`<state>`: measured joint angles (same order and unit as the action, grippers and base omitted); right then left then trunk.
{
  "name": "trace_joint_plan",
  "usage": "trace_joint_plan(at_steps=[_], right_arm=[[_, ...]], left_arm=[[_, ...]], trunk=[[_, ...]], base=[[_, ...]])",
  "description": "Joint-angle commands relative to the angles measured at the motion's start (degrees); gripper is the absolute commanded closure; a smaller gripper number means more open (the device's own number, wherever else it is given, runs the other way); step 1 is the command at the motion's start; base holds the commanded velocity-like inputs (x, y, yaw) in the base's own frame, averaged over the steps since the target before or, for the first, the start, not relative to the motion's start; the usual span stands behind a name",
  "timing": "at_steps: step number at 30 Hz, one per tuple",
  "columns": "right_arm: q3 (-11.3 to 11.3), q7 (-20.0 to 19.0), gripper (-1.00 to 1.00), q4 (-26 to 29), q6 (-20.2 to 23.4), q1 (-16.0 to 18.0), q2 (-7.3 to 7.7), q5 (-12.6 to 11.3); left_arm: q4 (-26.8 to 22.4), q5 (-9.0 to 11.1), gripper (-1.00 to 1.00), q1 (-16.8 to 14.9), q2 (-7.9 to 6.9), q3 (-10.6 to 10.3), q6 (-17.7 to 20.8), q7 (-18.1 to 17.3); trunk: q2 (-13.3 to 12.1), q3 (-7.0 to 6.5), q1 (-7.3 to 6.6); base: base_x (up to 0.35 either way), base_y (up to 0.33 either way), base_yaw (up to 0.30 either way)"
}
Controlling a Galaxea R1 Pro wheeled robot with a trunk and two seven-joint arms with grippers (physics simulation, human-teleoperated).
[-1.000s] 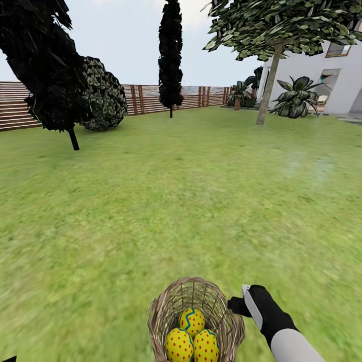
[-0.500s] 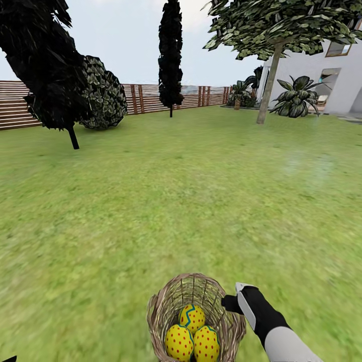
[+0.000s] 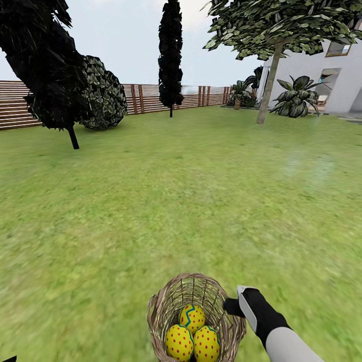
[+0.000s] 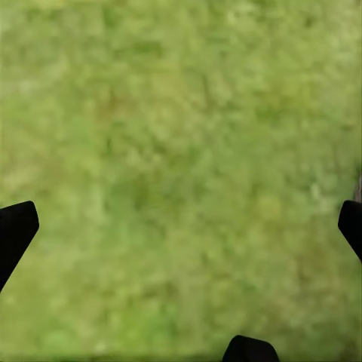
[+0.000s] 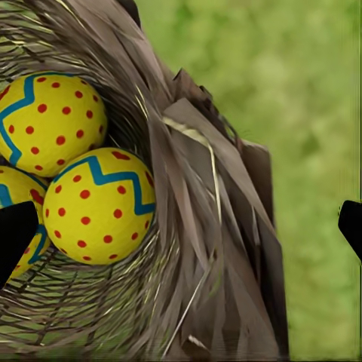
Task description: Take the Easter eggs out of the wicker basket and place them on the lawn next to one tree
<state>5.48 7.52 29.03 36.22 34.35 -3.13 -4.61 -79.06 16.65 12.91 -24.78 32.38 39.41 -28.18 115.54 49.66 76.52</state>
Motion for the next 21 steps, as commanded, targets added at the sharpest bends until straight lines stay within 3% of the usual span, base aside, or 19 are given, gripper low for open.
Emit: trace_joint_plan(at_steps=[1, 11, 15, 21], right_arm=[[0.22, 0.44, -1.00, -0.15, 0.24, 0.02, -0.02, -0.50], [0.39, 0.67, -1.00, -2.61, 0.38, 0.23, 0.22, -0.49], [0.40, 0.72, -1.00, -3.79, 0.41, 0.45, 0.41, -0.49], [0.71, 0.74, -1.00, -5.82, 0.36, 1.06, 1.99, -0.80]], left_arm=[[-0.05, 0.31, -1.00, 0.01, -0.01, 0.05, 0.40, -0.03], [0.03, 0.31, -1.00, 0.01, -0.01, 0.05, 0.37, -0.03], [0.04, 0.31, -1.00, 0.01, -0.01, 0.05, 0.34, -0.03], [0.10, 0.31, -1.00, 0.01, -0.01, 0.05, 0.32, 0.11]], trunk=[[0.02, 0.04, 0.00], [0.02, 0.04, 0.00], [1.63, 0.76, 0.88], [1.63, 0.76, 0.88]], base=[[0.000, 0.000, 0.000], [0.000, 0.000, 0.000], [0.000, 0.000, 0.000], [0.000, 0.000, 0.000]])
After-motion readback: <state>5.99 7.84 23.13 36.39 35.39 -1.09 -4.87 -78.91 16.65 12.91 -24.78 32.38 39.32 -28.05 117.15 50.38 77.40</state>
